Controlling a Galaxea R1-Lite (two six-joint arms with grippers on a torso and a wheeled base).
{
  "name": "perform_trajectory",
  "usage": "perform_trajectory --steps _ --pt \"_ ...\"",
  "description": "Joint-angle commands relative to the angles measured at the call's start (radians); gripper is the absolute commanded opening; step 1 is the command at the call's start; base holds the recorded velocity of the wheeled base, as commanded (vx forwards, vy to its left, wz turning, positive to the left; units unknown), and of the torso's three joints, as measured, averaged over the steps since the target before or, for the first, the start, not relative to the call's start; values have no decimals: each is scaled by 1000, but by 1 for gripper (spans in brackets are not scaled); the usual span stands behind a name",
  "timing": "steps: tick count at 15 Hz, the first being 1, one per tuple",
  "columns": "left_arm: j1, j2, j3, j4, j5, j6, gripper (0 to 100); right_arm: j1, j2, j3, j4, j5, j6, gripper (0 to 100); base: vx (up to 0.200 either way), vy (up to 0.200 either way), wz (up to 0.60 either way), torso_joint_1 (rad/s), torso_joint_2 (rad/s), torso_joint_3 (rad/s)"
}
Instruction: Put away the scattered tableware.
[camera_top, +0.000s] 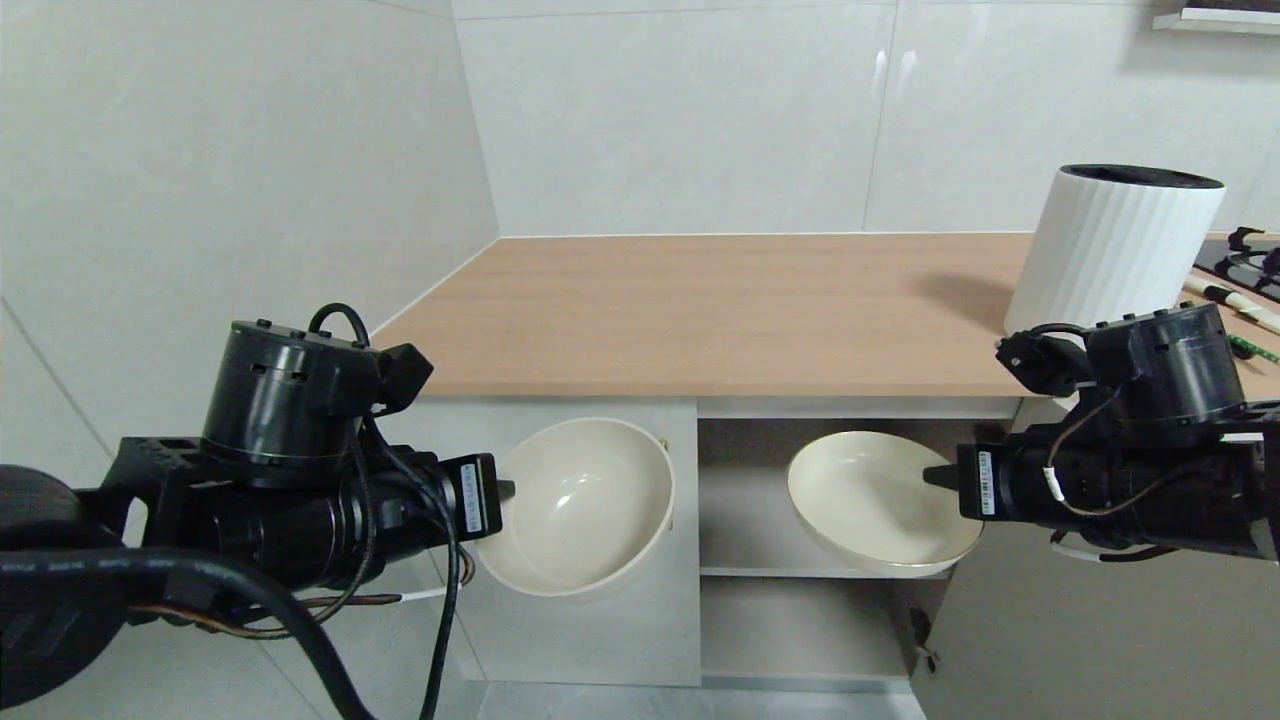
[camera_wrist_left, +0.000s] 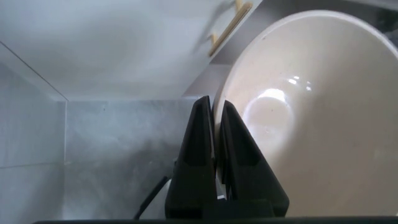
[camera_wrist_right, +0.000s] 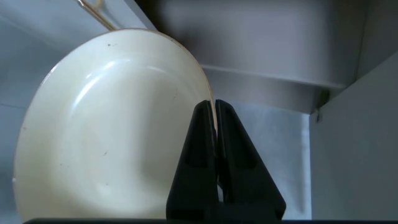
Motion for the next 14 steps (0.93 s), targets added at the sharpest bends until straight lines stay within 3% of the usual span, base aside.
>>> perform_trajectory --steps 1,11,14 --pt "0 6 0 -1 0 0 0 0 4 0 0 0 0 0 0 0 0 -178 466 276" --pt "-1 8 -1 -1 0 0 0 1 4 0 0 0 -1 0 0 0 0 -155 456 297" --pt "0 8 -1 -1 0 0 0 0 11 0 0 0 -3 0 0 0 0 -38 147 107"
